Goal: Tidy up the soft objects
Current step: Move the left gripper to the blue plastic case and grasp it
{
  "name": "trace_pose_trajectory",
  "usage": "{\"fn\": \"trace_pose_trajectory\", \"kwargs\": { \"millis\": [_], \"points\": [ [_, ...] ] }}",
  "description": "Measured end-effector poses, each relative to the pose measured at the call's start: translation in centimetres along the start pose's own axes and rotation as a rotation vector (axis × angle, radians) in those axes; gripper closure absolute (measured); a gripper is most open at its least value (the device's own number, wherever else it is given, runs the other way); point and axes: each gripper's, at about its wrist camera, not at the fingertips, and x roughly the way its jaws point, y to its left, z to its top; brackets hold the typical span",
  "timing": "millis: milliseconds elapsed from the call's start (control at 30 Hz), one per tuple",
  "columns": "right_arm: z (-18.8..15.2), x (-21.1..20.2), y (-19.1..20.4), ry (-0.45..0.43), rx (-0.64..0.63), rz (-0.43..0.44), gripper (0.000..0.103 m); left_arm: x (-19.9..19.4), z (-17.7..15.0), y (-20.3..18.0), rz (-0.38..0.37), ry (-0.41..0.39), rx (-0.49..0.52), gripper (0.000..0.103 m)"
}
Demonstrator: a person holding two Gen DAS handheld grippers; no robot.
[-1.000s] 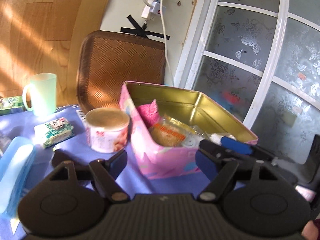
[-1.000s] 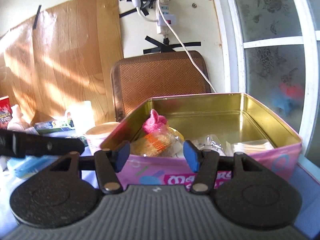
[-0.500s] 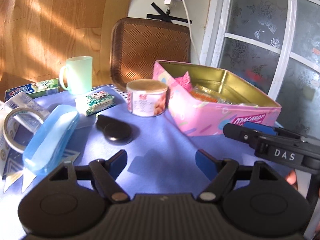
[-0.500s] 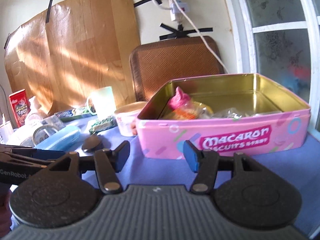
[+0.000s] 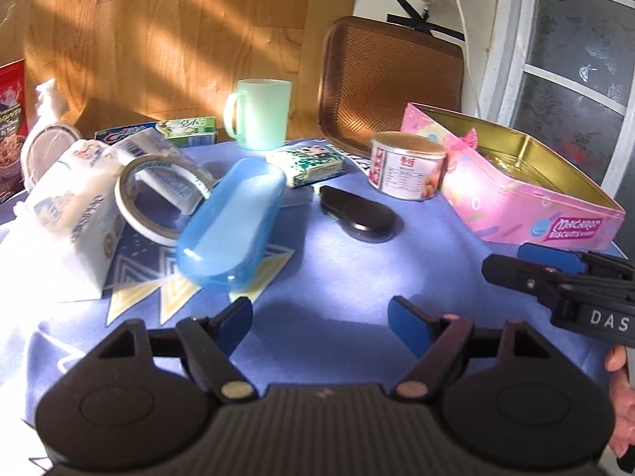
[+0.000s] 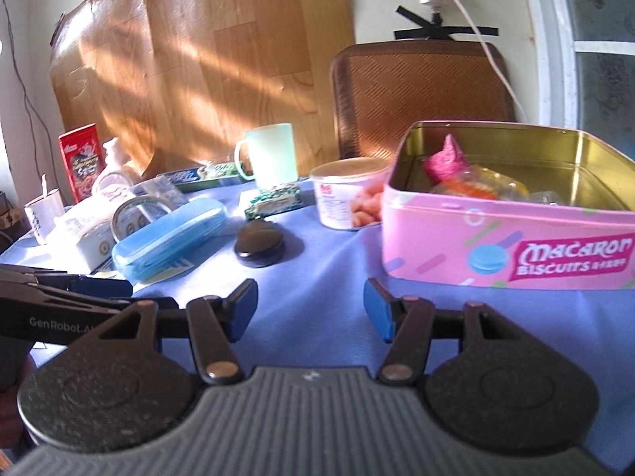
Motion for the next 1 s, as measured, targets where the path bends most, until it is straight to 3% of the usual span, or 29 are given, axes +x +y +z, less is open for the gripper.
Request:
{"fn": "trace_pose_trajectory", "kwargs": {
  "millis": [200, 400, 600, 800, 867, 1000],
  "points": [
    [0.5, 1.7, 2.2, 0.043, -0.024, 0.069, 0.042, -1.5, -0.6, 4.0, 0.061, -0.031, -0.071, 0.025],
    [2.0, 4.3, 5.7, 0.094, -0.052, 0.15, 0.041, -3.4, -1.3, 9.6, 0.128, -0.097, -0.225, 0.025],
    [3.8, 7.7, 9.0, 0.147, -0.038, 0.219, 0.029, -5.2, -2.5, 13.2, 0.051, -0.236, -0.395, 0.025],
    [5.6, 11.1, 10.4, 0.205, 0.066, 0.215, 0.026, -6.3, -2.7, 12.5, 0.054, -0.319, -0.363, 0.021],
    [5.6, 12.2, 11.1, 0.231, 0.063, 0.196, 0.023, -6.3, -2.6, 12.1, 0.057, -0.326, -0.336, 0.019],
    [4.6, 13.1, 11.1, 0.265, 0.077, 0.195, 0.026, -6.4, -2.6, 11.5, 0.063, -0.329, -0.308, 0.019]
  ]
}}
